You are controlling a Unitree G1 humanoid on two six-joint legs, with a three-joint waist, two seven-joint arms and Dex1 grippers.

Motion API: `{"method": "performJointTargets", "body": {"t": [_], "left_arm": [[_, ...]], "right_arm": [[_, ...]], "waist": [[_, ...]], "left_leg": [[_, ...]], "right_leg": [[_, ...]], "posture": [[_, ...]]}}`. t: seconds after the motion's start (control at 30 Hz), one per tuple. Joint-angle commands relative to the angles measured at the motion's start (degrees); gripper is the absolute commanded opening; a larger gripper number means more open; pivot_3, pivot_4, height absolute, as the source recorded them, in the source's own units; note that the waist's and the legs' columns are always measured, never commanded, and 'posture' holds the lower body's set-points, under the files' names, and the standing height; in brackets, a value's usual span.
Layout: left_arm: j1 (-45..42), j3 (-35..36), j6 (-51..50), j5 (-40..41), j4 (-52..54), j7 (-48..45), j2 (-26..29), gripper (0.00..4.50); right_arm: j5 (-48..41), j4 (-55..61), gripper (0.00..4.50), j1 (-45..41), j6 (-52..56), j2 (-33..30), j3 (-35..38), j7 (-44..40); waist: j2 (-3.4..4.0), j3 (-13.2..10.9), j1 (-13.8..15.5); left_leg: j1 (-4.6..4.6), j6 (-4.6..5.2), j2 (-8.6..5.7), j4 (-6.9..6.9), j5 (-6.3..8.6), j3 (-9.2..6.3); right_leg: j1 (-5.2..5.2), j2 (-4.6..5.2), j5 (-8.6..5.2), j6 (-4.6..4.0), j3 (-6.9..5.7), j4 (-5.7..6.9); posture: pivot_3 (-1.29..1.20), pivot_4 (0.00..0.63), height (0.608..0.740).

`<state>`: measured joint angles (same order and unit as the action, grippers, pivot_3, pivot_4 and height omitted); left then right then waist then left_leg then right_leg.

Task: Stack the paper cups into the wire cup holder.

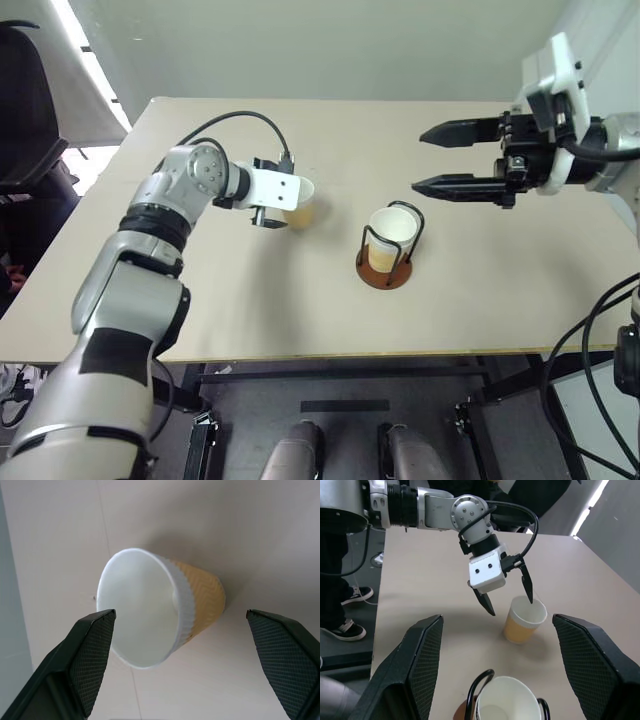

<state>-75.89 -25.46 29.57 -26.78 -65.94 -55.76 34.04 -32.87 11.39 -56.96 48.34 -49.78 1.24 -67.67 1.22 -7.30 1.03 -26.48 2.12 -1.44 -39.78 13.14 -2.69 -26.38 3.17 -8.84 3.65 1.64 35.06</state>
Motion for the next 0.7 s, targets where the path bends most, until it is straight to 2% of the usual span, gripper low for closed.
{"method": "performJointTargets", "body": {"t": [0.03, 0.1, 0.2, 0.5, 0.53, 0.7], "left_arm": [[-1.2, 0.1, 0.3, -0.7, -1.4, 1.3, -0.5, 4.5], [-0.9, -0.2, 0.3, -1.3, -2.5, 2.1, -1.0, 4.5], [-0.8, -0.1, 0.3, -1.5, -3.5, 2.7, -1.4, 3.55], [-1.8, 2.0, -0.3, 0.5, -4.4, -0.4, -1.2, 0.18], [-2.0, 2.6, -0.4, 1.4, -4.2, -1.7, -1.1, 0.04], [-3.1, 5.3, -1.5, 5.3, -2.6, -8.4, -1.0, 0.04]], "right_arm": [[-1.0, 1.7, 3.5, 0.0, -0.3, -1.3, 2.2, 1.0], [-1.2, 1.9, 3.5, 0.6, -0.3, -1.6, 2.4, 1.5], [-1.5, 2.2, 3.55, 1.4, -0.3, -2.1, 2.7, 2.1], [-1.5, 1.6, 3.55, 3.7, -1.4, -3.7, 3.2, 2.2], [-1.3, 1.5, 3.55, 4.1, -1.8, -4.1, 3.1, 1.9], [1.0, 0.2, 3.55, 6.5, -6.0, -6.9, 2.2, -0.6]], "waist": [[0.0, 0.0, 0.0], [0.0, 0.0, 0.0], [0.0, 0.0, 0.0], [0.0, 0.0, 0.1], [-0.01, 0.0, 0.1], [-0.01, 0.0, 0.2]], "left_leg": [[-0.01, -0.01, 0.05, -0.03, 0.0, -0.04], [0.0, -0.01, 0.06, -0.05, 0.0, -0.06], [0.0, -0.01, 0.04, -0.13, 0.01, 0.03], [-0.01, 0.02, 0.03, -0.28, -0.01, -0.05], [-0.01, 0.03, -0.01, -0.29, -0.03, 0.01], [-0.02, 0.04, 0.02, -0.29, -0.03, -0.02]], "right_leg": [[0.0, 0.04, 0.02, 0.04, 0.03, 0.0], [-0.01, 0.02, 0.05, 0.08, 0.02, 0.05], [0.0, -0.04, 0.06, 0.11, -0.04, 0.1], [0.01, 0.01, 0.04, 0.07, 0.05, 0.22], [0.0, -0.05, 0.04, 0.07, 0.04, 0.24], [0.0, -0.01, 0.04, 0.09, 0.04, 0.26]], "posture": [[0.0, 0.15, 0.74], [0.0, 0.15, 0.74], [0.0, 0.15, 0.74], [0.0, 0.15, 0.74], [0.0, 0.15, 0.74], [0.0, 0.15, 0.74]]}}
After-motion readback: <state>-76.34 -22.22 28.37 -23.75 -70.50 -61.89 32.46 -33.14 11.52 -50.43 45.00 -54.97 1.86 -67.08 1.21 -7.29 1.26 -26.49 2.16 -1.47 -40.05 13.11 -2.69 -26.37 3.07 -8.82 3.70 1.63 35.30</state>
